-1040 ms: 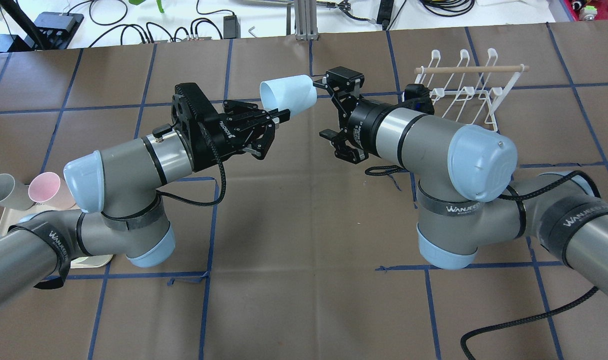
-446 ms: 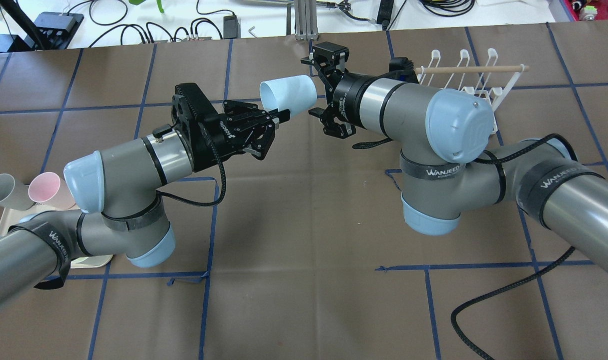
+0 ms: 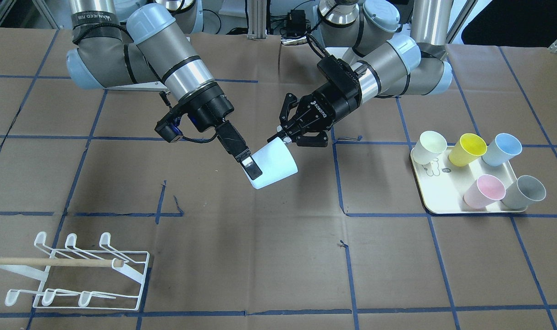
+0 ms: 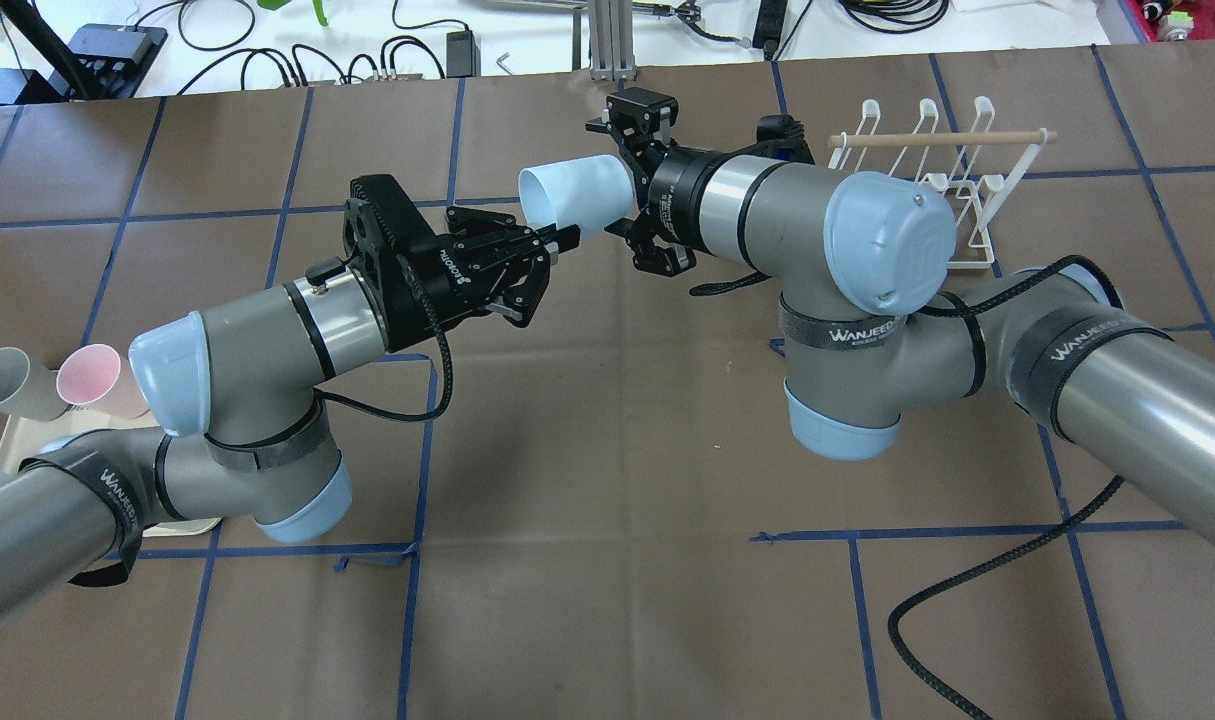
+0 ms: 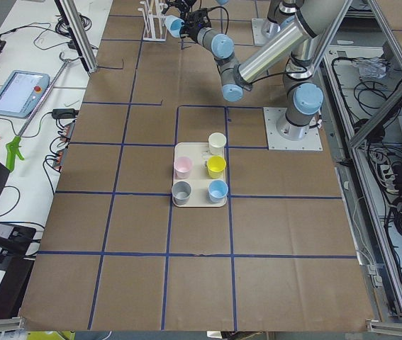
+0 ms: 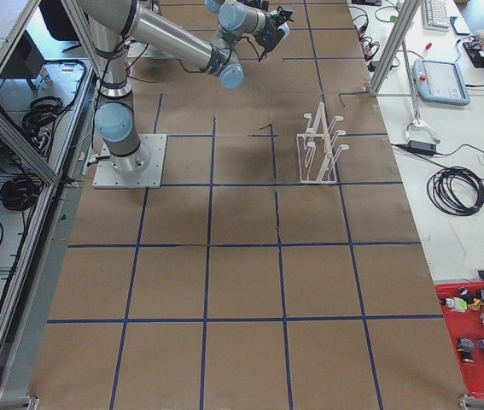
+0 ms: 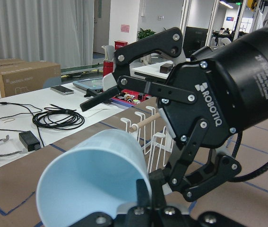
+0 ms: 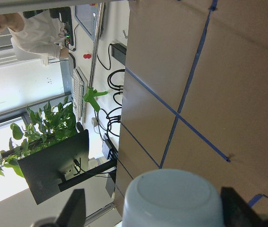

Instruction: Transfer IKEA cup to right arm and place on rack

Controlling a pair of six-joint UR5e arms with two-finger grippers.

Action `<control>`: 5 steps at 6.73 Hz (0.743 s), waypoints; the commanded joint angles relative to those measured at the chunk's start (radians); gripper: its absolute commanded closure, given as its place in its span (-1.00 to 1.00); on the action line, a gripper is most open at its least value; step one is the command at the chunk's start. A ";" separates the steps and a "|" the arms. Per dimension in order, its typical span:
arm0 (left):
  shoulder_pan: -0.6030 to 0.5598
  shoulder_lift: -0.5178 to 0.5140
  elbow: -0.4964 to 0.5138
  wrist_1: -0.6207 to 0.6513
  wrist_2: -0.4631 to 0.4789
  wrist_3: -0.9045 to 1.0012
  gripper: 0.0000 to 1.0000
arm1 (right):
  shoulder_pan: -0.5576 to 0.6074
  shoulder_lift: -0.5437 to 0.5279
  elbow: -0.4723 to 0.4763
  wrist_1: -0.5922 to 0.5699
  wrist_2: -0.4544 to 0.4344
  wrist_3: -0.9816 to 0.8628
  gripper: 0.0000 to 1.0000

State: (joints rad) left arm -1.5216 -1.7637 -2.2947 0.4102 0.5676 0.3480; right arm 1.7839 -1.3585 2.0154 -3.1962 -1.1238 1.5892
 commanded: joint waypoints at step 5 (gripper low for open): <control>0.001 0.000 -0.020 0.036 0.009 -0.021 0.91 | 0.031 0.019 -0.001 0.002 -0.002 -0.002 -0.99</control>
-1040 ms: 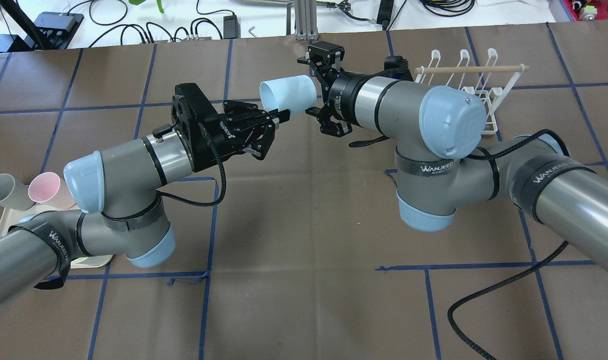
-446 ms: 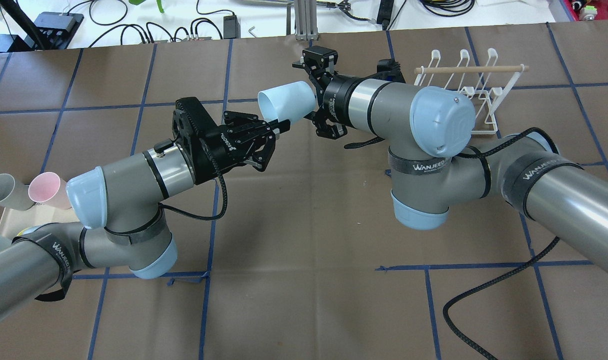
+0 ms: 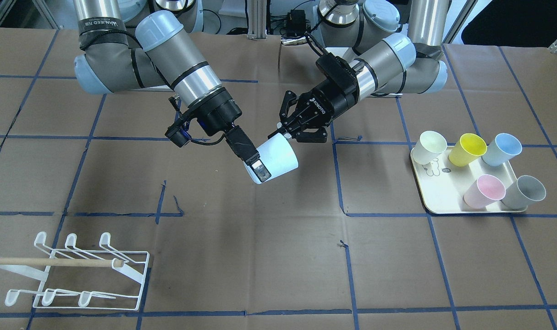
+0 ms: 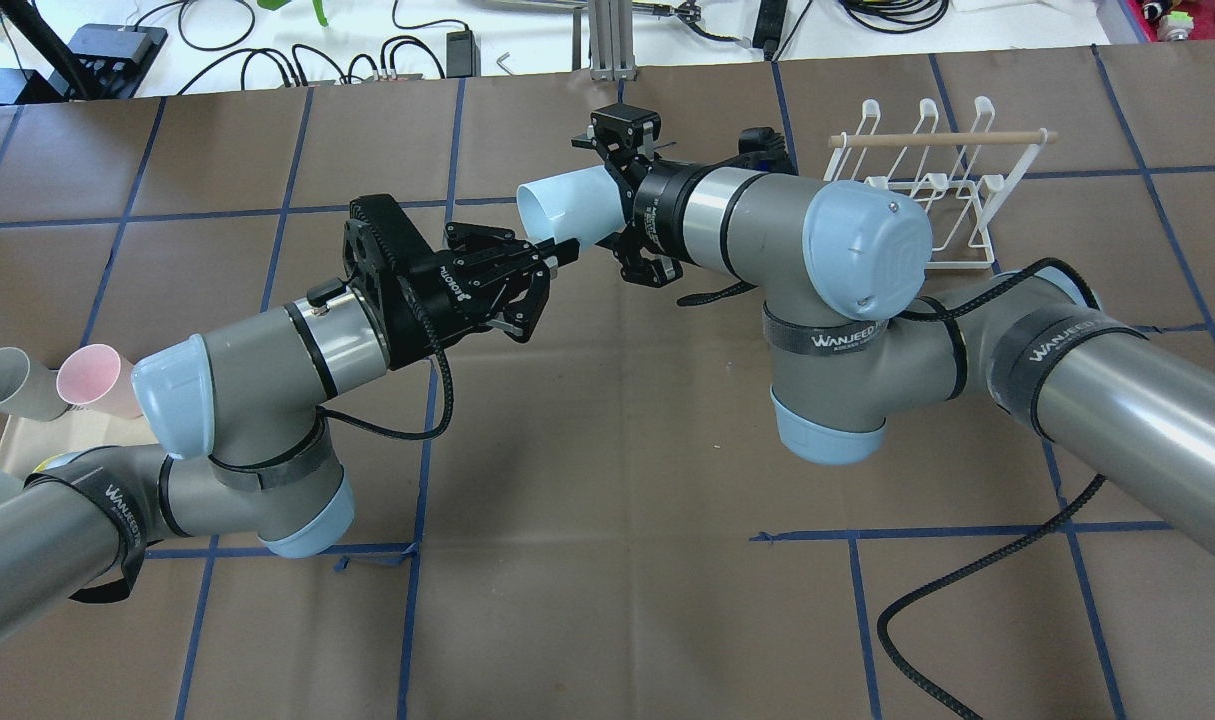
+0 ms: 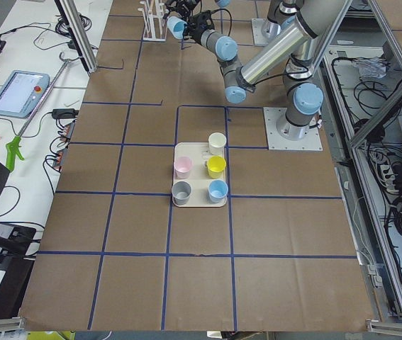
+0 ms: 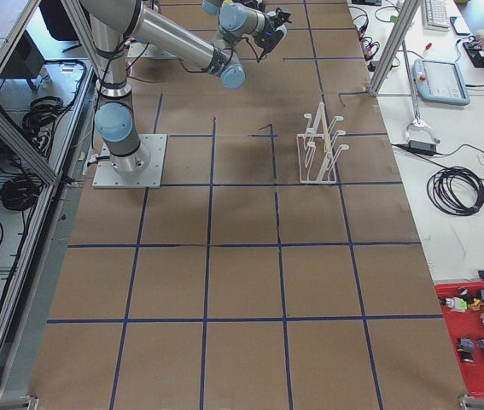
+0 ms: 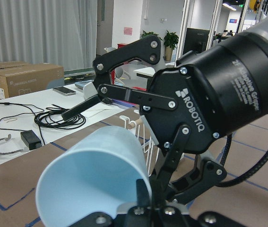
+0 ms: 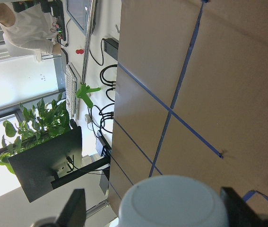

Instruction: Transfer IKEA cup to right arm and place on rack

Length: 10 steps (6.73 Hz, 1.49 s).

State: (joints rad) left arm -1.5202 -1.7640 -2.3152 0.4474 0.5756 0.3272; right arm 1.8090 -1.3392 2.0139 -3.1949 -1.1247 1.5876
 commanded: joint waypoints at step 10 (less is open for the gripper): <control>0.003 -0.002 0.060 -0.015 0.009 -0.005 -0.31 | 0.015 0.002 0.000 0.001 0.013 -0.006 0.42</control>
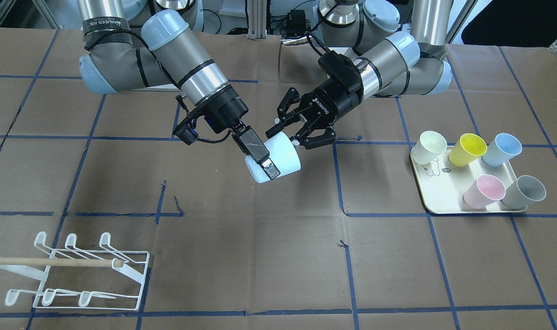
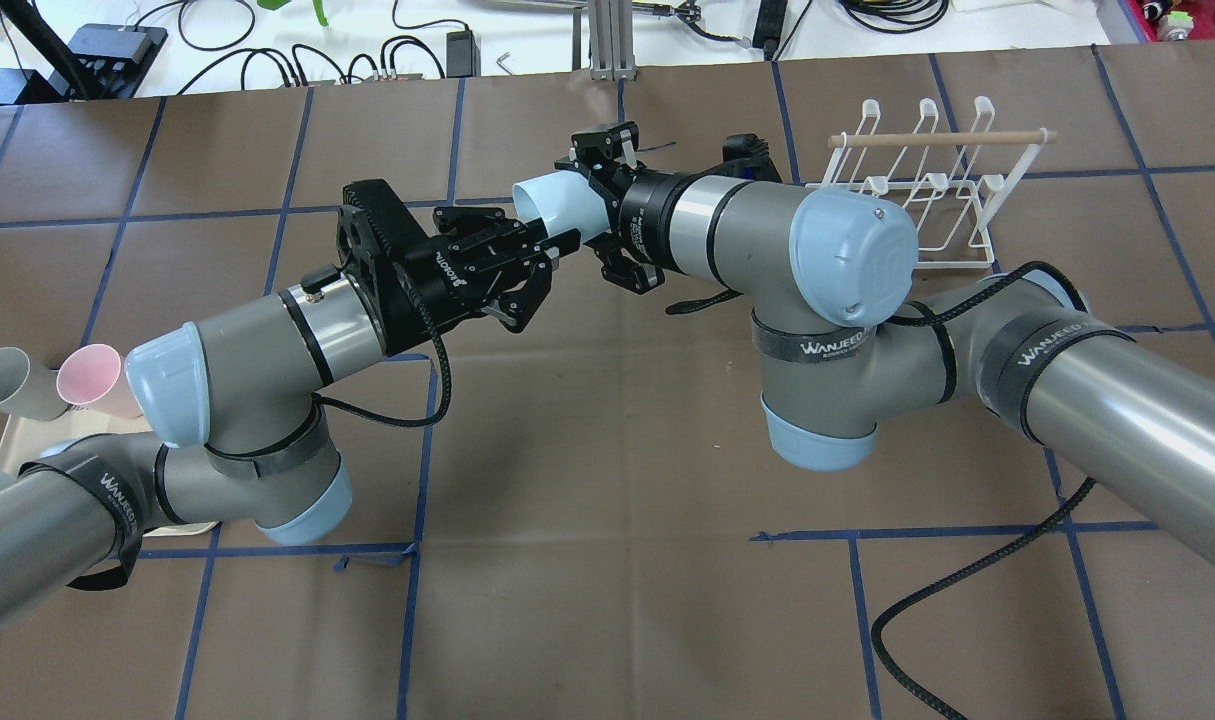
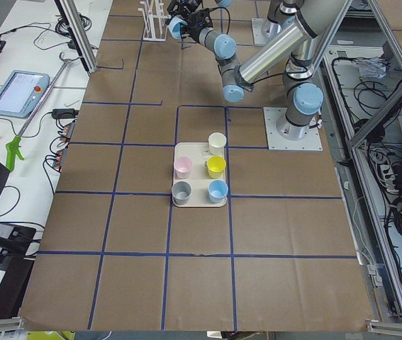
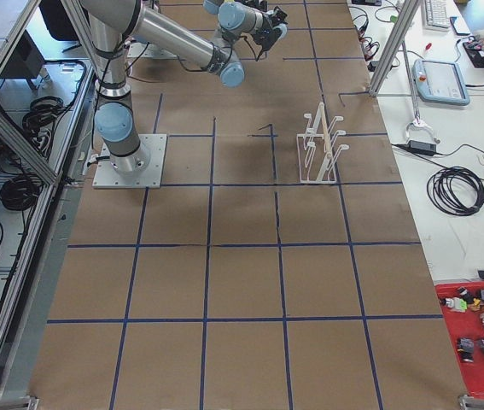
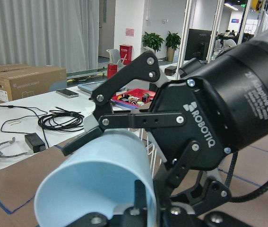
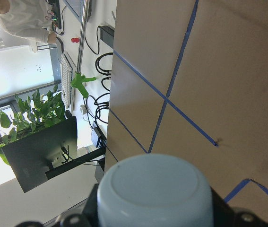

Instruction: Transfer IKEA cup to right arm and place on rack

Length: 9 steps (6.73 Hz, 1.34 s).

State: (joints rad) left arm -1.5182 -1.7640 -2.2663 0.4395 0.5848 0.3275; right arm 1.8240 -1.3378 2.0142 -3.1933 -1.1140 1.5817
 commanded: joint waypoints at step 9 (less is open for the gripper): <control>0.165 0.061 0.147 -0.418 0.345 -0.123 -0.99 | -0.270 0.061 -0.138 0.000 -0.180 -0.583 0.77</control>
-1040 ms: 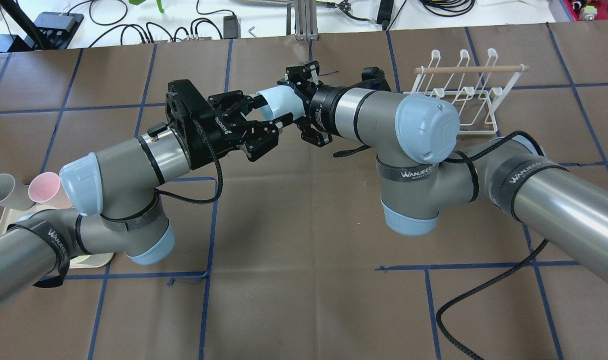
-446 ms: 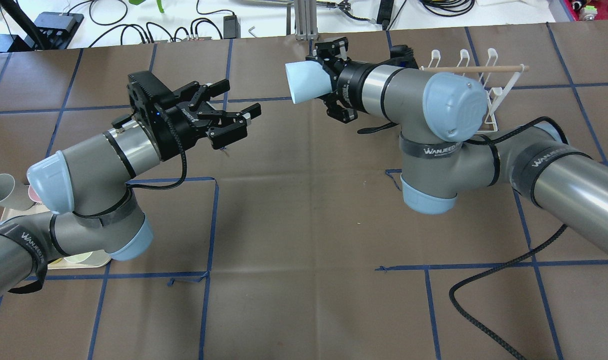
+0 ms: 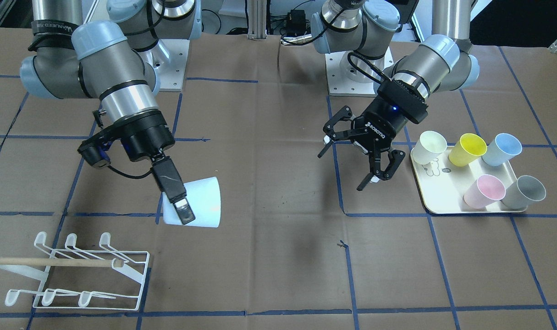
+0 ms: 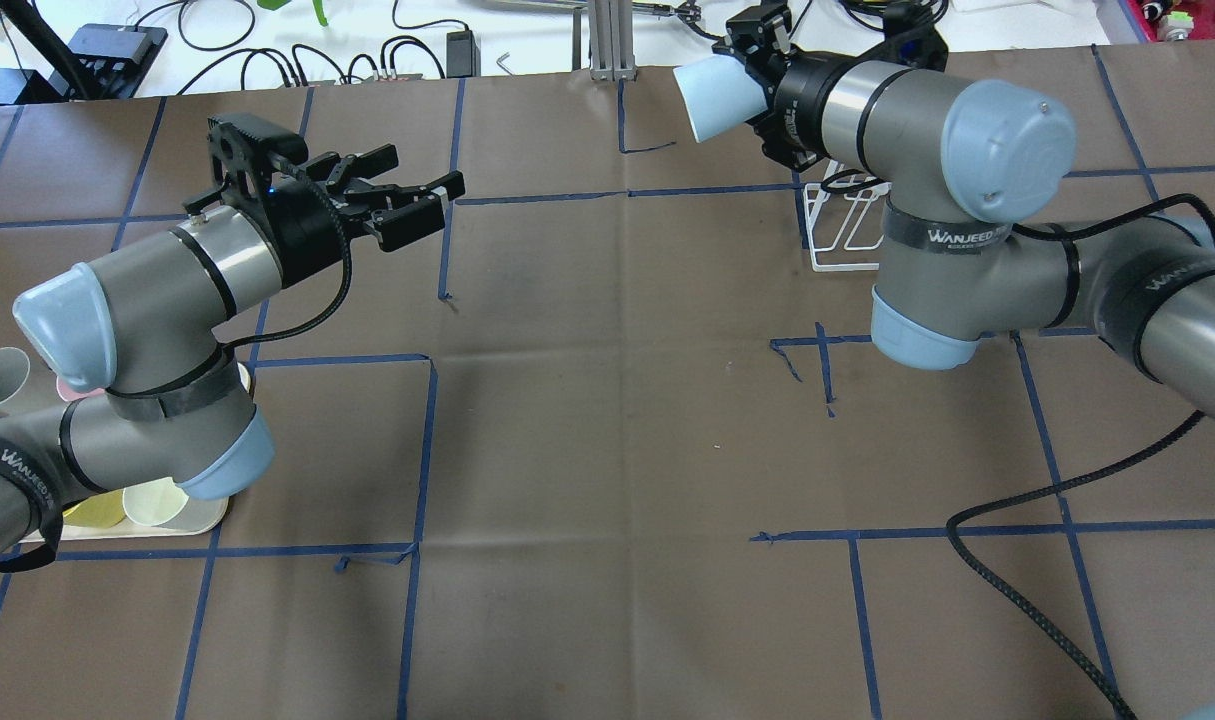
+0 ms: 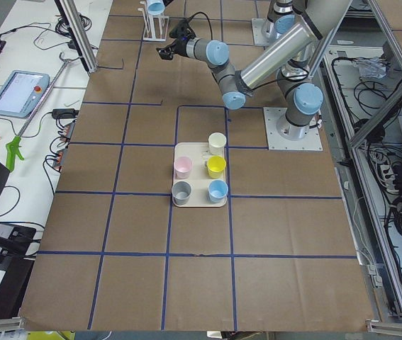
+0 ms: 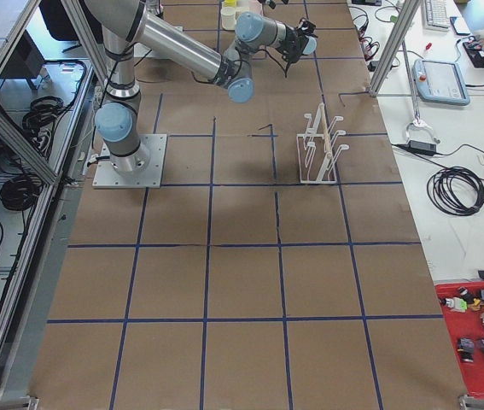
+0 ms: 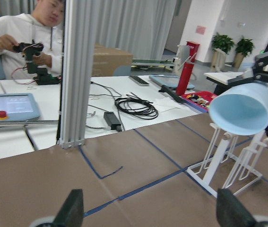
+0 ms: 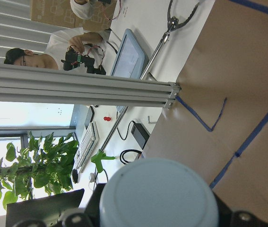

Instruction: Transfer IKEA cup to right arm and place on rack

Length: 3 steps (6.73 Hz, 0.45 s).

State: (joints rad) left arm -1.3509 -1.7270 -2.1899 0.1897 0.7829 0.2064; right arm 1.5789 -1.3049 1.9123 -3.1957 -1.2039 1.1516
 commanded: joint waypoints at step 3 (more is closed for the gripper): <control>-0.091 0.037 0.512 -1.011 0.547 -0.134 -0.99 | -0.077 0.073 -0.068 -0.007 -0.197 -0.613 0.80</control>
State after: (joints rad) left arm -1.3979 -1.6880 -1.8848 -0.4170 1.1566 0.1294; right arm 1.5293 -1.2533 1.8535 -3.1984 -1.3762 0.7245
